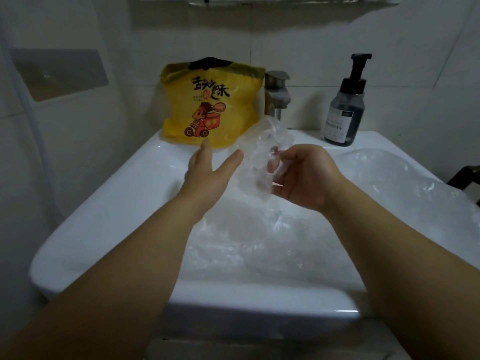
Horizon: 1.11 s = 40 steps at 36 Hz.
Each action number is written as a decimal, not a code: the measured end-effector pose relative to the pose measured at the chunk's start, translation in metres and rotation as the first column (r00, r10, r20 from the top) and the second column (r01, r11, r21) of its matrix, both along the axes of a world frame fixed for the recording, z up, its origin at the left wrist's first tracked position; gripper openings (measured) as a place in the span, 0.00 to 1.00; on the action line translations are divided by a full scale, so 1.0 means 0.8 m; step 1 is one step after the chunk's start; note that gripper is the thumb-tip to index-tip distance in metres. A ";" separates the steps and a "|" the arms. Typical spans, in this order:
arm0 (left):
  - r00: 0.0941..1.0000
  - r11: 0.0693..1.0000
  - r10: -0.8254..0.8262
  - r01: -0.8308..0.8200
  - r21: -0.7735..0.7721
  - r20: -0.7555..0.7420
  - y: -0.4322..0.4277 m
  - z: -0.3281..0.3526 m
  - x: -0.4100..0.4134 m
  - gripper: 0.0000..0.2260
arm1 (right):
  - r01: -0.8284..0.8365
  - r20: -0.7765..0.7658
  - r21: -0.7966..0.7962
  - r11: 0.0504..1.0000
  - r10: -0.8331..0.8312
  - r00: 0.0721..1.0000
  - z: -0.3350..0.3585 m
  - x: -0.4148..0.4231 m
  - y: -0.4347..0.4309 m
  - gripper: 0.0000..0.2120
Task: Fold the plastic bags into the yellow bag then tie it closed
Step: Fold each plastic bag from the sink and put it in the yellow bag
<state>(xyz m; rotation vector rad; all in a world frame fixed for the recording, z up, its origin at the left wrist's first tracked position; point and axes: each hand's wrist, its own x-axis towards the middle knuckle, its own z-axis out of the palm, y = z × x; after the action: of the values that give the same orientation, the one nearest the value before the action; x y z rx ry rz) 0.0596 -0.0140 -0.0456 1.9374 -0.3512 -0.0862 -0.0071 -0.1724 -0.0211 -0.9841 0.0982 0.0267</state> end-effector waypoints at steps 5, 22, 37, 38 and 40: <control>0.959 0.956 -0.229 0.189 -0.225 -0.165 0.003 -0.006 0.005 0.31 | -0.125 -0.035 -0.169 0.978 0.121 0.992 -0.006 0.002 0.008 0.10; 0.934 0.961 0.238 -0.186 -0.206 0.268 0.022 0.009 -0.020 0.26 | 0.310 0.060 -0.643 0.700 -0.358 0.932 -0.020 0.000 0.017 0.13; 0.960 0.966 -0.252 0.257 0.025 -0.124 0.025 0.007 -0.030 0.15 | 0.180 0.049 -0.367 0.913 -0.174 0.984 -0.009 -0.007 0.029 0.18; 0.955 0.964 -0.262 0.265 -0.001 -0.135 0.026 0.009 -0.031 0.14 | 0.203 0.058 -0.353 0.913 -0.195 0.979 -0.008 -0.008 0.030 0.15; 0.946 0.956 -0.291 0.281 -0.088 -0.141 0.027 0.011 -0.031 0.14 | 0.266 0.070 -0.325 0.908 -0.258 0.964 -0.006 -0.008 0.032 0.08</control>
<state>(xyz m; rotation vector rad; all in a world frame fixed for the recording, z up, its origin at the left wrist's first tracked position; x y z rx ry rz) 0.0352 0.0077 -0.0365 1.7896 -0.5242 -0.4066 -0.0135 -0.1466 -0.0261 -1.3014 0.2164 -0.2582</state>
